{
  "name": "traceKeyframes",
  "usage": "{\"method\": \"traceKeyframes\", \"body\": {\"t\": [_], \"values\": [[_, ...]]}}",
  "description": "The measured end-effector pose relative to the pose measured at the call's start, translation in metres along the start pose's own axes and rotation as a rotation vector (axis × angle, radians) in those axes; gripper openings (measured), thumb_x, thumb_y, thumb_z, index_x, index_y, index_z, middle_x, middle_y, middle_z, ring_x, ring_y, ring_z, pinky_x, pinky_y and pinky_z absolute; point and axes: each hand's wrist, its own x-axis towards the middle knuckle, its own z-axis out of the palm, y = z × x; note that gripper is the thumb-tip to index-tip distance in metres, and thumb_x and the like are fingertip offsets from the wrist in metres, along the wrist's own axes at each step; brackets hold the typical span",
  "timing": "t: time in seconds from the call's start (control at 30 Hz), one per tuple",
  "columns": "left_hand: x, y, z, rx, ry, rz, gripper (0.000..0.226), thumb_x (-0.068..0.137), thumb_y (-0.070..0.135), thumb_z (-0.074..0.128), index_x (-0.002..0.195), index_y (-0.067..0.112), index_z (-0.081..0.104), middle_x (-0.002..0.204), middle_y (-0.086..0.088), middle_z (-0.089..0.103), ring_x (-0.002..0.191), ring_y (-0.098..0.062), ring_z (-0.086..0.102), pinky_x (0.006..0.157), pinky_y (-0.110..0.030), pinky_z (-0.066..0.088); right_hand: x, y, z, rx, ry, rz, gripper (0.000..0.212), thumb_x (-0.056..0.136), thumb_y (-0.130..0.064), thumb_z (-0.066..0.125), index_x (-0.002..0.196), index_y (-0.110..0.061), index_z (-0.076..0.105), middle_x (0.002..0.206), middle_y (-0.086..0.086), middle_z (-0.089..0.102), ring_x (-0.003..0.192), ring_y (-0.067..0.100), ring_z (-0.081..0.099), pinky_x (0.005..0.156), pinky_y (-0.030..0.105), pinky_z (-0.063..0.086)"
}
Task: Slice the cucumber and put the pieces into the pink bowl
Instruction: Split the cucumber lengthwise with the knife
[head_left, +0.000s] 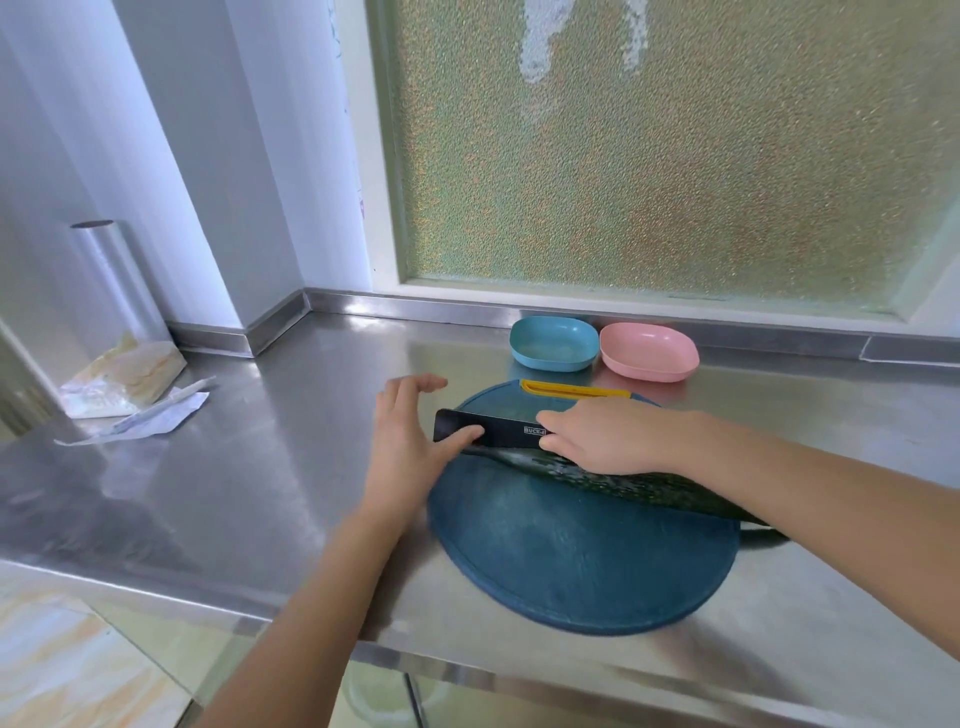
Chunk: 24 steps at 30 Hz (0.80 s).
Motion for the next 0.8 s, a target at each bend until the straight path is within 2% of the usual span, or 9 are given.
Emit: {"method": "traceKeyframes", "body": {"t": [0.03, 0.1, 0.2, 0.3, 0.37, 0.53, 0.6, 0.67, 0.8], "values": [[-0.008, 0.009, 0.001, 0.038, 0.061, 0.112, 0.035, 0.071, 0.023, 0.08, 0.098, 0.019, 0.059, 0.1, 0.008, 0.055, 0.093, 0.002, 0.045, 0.085, -0.005, 0.033, -0.001, 0.002, -0.002, 0.051, -0.022, 0.011, 0.027, 0.103, -0.035, 0.03, 0.089, -0.014, 0.038, 0.073, 0.004, 0.049, 0.062, 0.018, 0.044, 0.054, 0.034, 0.027], [-0.024, 0.023, 0.007, 0.068, -0.033, 0.291, 0.022, 0.079, 0.029, 0.071, 0.094, 0.016, 0.063, 0.095, 0.004, 0.06, 0.09, 0.0, 0.048, 0.084, -0.008, 0.036, -0.004, 0.008, -0.009, 0.156, -0.073, 0.033, 0.022, 0.101, -0.032, 0.036, 0.091, -0.013, 0.041, 0.069, 0.001, 0.053, 0.057, 0.015, 0.051, 0.056, 0.033, 0.034], [-0.041, 0.027, 0.023, 0.155, -0.333, 0.411, 0.038, 0.085, 0.034, 0.055, 0.117, 0.015, 0.059, 0.116, 0.0, 0.059, 0.112, -0.008, 0.044, 0.102, -0.007, 0.025, -0.009, 0.011, -0.01, 0.258, -0.068, 0.023, 0.016, 0.098, -0.027, 0.043, 0.091, -0.013, 0.043, 0.068, 0.0, 0.058, 0.055, 0.015, 0.054, 0.062, 0.033, 0.041], [-0.047, 0.027, 0.03, 0.171, -0.426, 0.4, 0.046, 0.086, 0.033, 0.057, 0.127, 0.013, 0.053, 0.129, -0.002, 0.051, 0.122, -0.008, 0.037, 0.107, -0.006, 0.015, -0.013, 0.009, -0.001, 0.191, 0.076, 0.029, 0.02, 0.099, -0.026, 0.042, 0.082, -0.016, 0.039, 0.07, 0.0, 0.048, 0.066, 0.019, 0.046, 0.057, 0.036, 0.028], [-0.048, 0.028, 0.031, 0.207, -0.435, 0.406, 0.05, 0.086, 0.038, 0.054, 0.13, 0.015, 0.051, 0.13, -0.001, 0.049, 0.123, -0.01, 0.037, 0.108, -0.01, 0.017, -0.013, 0.008, 0.004, 0.198, 0.114, 0.021, 0.02, 0.099, -0.025, 0.042, 0.082, -0.015, 0.039, 0.07, 0.001, 0.046, 0.067, 0.021, 0.042, 0.057, 0.036, 0.024], [-0.049, 0.029, 0.03, 0.26, -0.432, 0.431, 0.049, 0.087, 0.04, 0.05, 0.131, 0.018, 0.05, 0.125, 0.003, 0.048, 0.117, -0.012, 0.04, 0.108, -0.025, 0.026, -0.02, 0.019, -0.027, 0.297, 0.253, 0.069, 0.02, 0.099, -0.023, 0.042, 0.08, -0.016, 0.038, 0.065, -0.001, 0.043, 0.054, 0.009, 0.04, 0.055, 0.032, 0.029], [-0.049, 0.03, 0.029, 0.264, -0.434, 0.42, 0.048, 0.087, 0.04, 0.05, 0.13, 0.019, 0.051, 0.125, 0.003, 0.048, 0.117, -0.012, 0.04, 0.108, -0.025, 0.026, -0.023, 0.032, -0.04, 0.252, 0.32, 0.139, 0.02, 0.096, -0.034, 0.047, 0.085, -0.018, 0.041, 0.069, -0.001, 0.046, 0.052, 0.008, 0.045, 0.052, 0.027, 0.034], [-0.05, 0.032, 0.029, 0.252, -0.445, 0.406, 0.046, 0.086, 0.039, 0.05, 0.127, 0.018, 0.051, 0.125, 0.002, 0.047, 0.118, -0.013, 0.041, 0.107, -0.018, 0.024, -0.022, 0.042, -0.037, 0.162, 0.285, 0.187, 0.033, 0.086, -0.05, 0.059, 0.084, -0.023, 0.04, 0.073, -0.002, 0.049, 0.06, 0.015, 0.049, 0.056, 0.029, 0.036], [-0.053, 0.035, 0.029, 0.289, -0.446, 0.383, 0.048, 0.086, 0.041, 0.048, 0.127, 0.017, 0.049, 0.127, 0.001, 0.046, 0.12, -0.015, 0.04, 0.106, -0.014, 0.02, -0.014, 0.042, 0.004, 0.395, 0.105, 0.187, 0.058, 0.07, -0.055, 0.077, 0.091, -0.015, 0.041, 0.077, 0.001, 0.046, 0.063, 0.015, 0.04, 0.056, 0.03, 0.031]]}}
